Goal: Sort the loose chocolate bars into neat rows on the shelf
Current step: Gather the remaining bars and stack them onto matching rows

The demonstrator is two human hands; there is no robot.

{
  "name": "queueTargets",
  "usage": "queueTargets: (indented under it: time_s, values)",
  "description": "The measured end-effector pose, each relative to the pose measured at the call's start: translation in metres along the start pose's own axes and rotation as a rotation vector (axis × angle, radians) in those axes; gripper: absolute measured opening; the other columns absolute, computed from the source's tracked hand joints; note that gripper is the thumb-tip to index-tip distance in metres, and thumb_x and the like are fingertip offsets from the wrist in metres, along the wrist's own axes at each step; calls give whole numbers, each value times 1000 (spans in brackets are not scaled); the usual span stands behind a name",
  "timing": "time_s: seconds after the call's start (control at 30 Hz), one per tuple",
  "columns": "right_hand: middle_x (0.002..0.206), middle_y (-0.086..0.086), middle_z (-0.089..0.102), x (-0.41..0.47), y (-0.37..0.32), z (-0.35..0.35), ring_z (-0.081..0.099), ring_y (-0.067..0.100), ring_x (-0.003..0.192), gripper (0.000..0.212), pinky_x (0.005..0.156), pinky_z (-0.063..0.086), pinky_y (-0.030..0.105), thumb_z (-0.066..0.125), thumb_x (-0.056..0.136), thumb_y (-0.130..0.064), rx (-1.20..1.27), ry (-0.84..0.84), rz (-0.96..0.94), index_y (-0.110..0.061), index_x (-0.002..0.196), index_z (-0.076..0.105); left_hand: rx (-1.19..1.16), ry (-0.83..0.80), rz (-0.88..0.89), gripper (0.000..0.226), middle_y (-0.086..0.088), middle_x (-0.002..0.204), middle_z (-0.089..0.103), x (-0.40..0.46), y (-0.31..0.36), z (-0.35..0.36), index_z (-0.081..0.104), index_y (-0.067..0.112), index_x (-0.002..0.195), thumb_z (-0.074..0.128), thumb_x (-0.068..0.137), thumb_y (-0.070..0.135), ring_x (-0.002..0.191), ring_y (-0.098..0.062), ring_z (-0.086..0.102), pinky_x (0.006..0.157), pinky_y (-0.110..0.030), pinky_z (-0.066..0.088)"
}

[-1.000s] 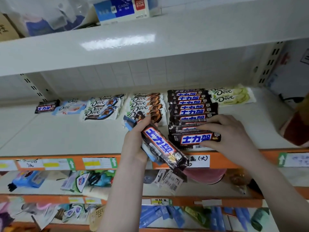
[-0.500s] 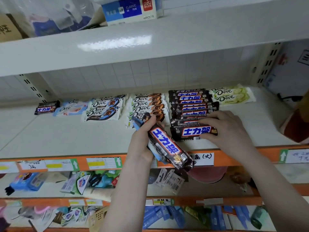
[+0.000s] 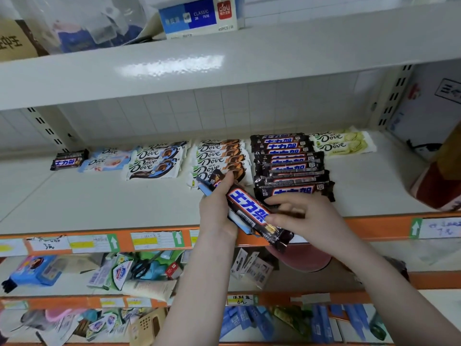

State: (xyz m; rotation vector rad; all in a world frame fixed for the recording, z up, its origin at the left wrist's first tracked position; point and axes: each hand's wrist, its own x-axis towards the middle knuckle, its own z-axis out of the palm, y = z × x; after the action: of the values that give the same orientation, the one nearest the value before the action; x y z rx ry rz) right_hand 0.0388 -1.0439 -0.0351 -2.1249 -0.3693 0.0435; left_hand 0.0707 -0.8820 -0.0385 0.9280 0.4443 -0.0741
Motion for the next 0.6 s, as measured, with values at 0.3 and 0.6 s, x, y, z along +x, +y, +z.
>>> queueTargets:
  time_s: [0.3,0.6]
  values:
    - [84,-18,64,-1,-1,-17,61,-1,82,16,69,48,18,63,85,-19,-10,4,56,-33,94,63,-121,-27,-56,17,-13,88,63,-4,5,-3,58,9,90,55,91,26,73,-25,61,72,-36,53]
    - [94,-15,60,4,28,-70,56,6,91,16,72,41,16,58,88,-19,-171,23,92,-32,98,62,-162,-72,23,12,-8,64,66,-6,9,-11,57,4,92,47,94,10,54,-14,66,55,-22,56]
